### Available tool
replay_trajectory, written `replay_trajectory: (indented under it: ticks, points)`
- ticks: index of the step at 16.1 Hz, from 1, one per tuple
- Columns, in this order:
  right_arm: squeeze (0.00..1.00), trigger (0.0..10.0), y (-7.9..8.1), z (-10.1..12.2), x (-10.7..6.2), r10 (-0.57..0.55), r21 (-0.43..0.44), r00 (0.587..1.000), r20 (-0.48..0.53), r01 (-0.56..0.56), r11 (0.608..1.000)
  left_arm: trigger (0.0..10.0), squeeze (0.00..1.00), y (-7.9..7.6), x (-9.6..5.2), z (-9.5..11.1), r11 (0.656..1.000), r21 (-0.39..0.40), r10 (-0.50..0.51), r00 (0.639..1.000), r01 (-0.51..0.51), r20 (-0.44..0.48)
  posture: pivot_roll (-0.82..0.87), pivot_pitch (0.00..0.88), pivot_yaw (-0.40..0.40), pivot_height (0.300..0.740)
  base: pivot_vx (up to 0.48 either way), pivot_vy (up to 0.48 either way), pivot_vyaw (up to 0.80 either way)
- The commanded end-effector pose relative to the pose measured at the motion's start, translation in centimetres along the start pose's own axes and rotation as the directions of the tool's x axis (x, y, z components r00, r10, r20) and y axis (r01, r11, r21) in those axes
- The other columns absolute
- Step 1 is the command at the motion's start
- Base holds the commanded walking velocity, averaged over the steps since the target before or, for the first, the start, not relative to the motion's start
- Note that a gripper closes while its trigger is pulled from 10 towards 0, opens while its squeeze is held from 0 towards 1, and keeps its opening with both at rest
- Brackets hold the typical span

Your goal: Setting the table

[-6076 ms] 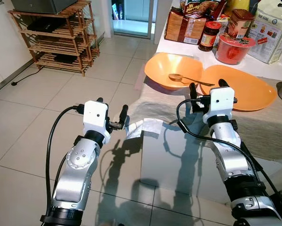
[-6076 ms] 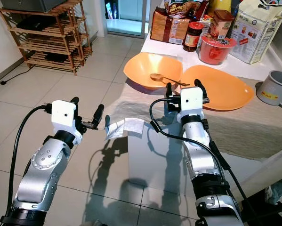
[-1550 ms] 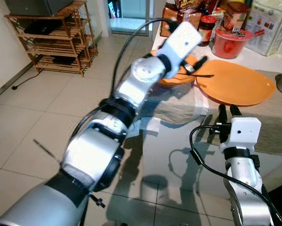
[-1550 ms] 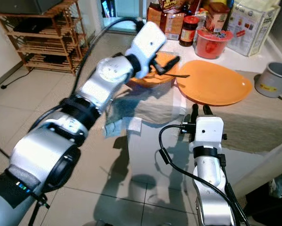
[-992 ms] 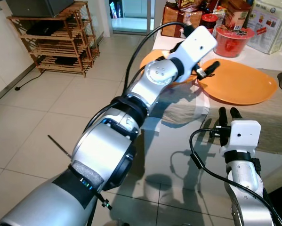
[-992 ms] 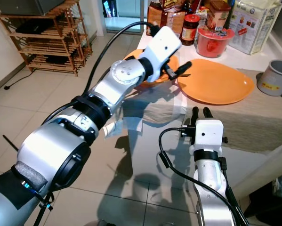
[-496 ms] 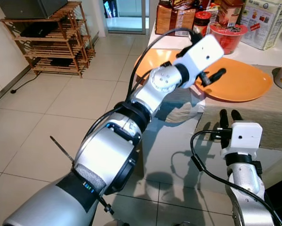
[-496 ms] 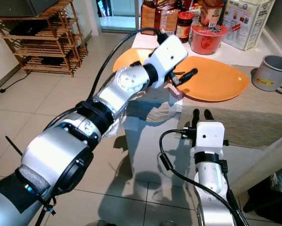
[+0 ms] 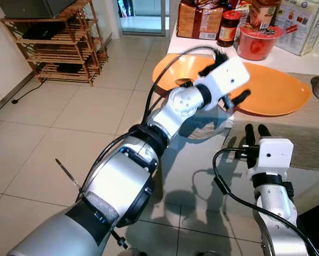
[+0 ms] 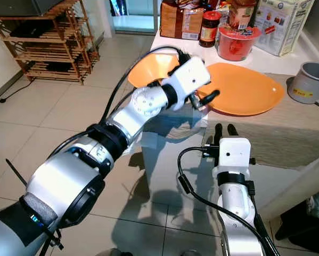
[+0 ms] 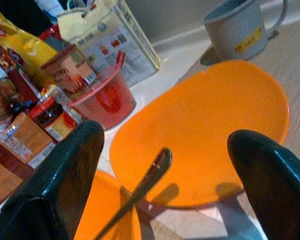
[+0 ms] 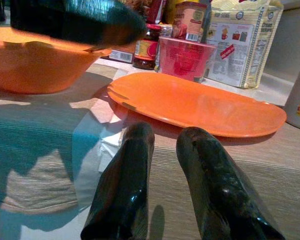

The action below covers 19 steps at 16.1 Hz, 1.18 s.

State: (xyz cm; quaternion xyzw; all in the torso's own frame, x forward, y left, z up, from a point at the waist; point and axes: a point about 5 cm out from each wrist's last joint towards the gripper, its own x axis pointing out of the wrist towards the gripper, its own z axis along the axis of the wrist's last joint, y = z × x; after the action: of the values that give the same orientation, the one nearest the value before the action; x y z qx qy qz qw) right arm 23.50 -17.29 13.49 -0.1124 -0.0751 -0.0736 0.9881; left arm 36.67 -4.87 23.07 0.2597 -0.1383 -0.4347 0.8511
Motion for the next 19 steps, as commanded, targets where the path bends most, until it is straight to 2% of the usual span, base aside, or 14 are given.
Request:
replay_trajectory:
  ticks: [1, 9, 12, 13, 14, 19]
  points:
    - [0.00, 10.0, 0.0, 0.5, -0.1, -0.001, -0.001, 1.000, 0.010, 0.001, 1.000, 10.0, 0.00, -1.0, 0.4, 0.2, 1.000, 0.005, -0.021, 1.000, 0.021, 0.010, -0.10, 0.066, 0.083, 0.740, 0.000, 0.000, 0.00]
    - [0.00, 10.0, -0.1, 0.6, -0.8, -0.005, -0.005, 1.000, 0.001, 0.005, 1.000, 10.0, 0.00, -2.5, 1.1, 0.8, 0.999, 0.013, -0.047, 0.999, 0.047, 0.020, -0.12, 0.082, 0.098, 0.740, 0.000, 0.000, 0.00]
    - [0.00, 10.0, 0.0, 0.5, -1.0, -0.010, -0.004, 1.000, -0.005, 0.010, 1.000, 10.0, 0.00, -3.0, 1.2, 0.6, 0.998, -0.014, -0.060, 0.998, 0.060, 0.008, -0.13, 0.083, 0.103, 0.740, 0.000, 0.000, 0.00]
    - [0.00, 10.0, -0.1, 0.5, -1.1, -0.011, -0.005, 1.000, -0.008, 0.011, 1.000, 7.3, 0.00, -3.1, 1.2, 0.5, 0.998, -0.012, -0.062, 0.998, 0.062, 0.002, -0.13, 0.084, 0.104, 0.740, 0.000, 0.000, 0.00]
    - [0.00, 10.0, -0.1, 0.5, -1.1, -0.011, -0.006, 1.000, -0.009, 0.011, 1.000, 0.0, 0.00, -3.2, 1.2, 0.5, 0.998, -0.011, -0.063, 0.998, 0.063, -0.001, -0.13, 0.083, 0.105, 0.740, 0.000, 0.000, 0.00]
    - [0.00, 10.0, 0.0, 0.4, -1.2, -0.011, -0.010, 1.000, -0.011, 0.011, 1.000, 0.0, 0.00, -3.2, 1.3, 0.8, 0.998, -0.017, -0.064, 0.998, 0.065, 0.009, -0.13, 0.076, 0.109, 0.740, 0.000, 0.000, 0.00]
